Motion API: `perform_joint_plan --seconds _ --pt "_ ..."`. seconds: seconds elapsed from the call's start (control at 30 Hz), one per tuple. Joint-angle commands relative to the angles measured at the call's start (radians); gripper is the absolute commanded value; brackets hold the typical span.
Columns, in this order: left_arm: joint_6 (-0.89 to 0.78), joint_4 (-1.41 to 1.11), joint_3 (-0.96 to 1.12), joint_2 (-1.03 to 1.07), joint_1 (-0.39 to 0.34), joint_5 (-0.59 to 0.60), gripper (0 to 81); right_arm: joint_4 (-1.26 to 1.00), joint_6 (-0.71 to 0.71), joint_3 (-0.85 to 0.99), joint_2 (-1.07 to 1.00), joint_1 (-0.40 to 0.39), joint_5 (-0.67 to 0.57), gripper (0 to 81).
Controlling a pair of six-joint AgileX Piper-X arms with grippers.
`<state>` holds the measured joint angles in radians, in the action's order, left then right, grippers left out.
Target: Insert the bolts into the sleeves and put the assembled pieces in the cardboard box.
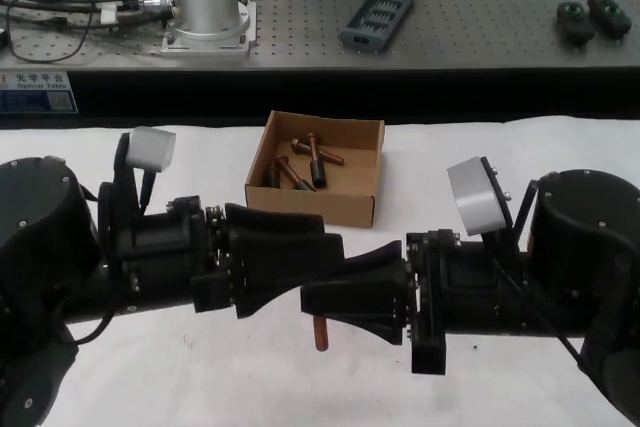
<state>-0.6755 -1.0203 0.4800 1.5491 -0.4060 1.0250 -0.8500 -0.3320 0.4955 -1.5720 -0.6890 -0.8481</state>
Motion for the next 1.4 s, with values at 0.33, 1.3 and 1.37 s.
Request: perform_joint_plan --seconds 0.33,1.3,1.37 --pt "-0.104 -0.124 0.005 -0.13 0.066 0.032 36.8 0.163 0.086 0.103 -0.011 0.094 0.091 4.9" --pt "0.321 0.954 -0.089 -0.82 0.007 -0.297 0.6 0.59 0.246 0.788 -0.476 0.189 0.19 4.9" --pt "0.365 1.059 -0.089 -0.845 -0.005 -0.381 0.6 0.635 0.254 0.856 -0.52 0.189 0.206 4.9"
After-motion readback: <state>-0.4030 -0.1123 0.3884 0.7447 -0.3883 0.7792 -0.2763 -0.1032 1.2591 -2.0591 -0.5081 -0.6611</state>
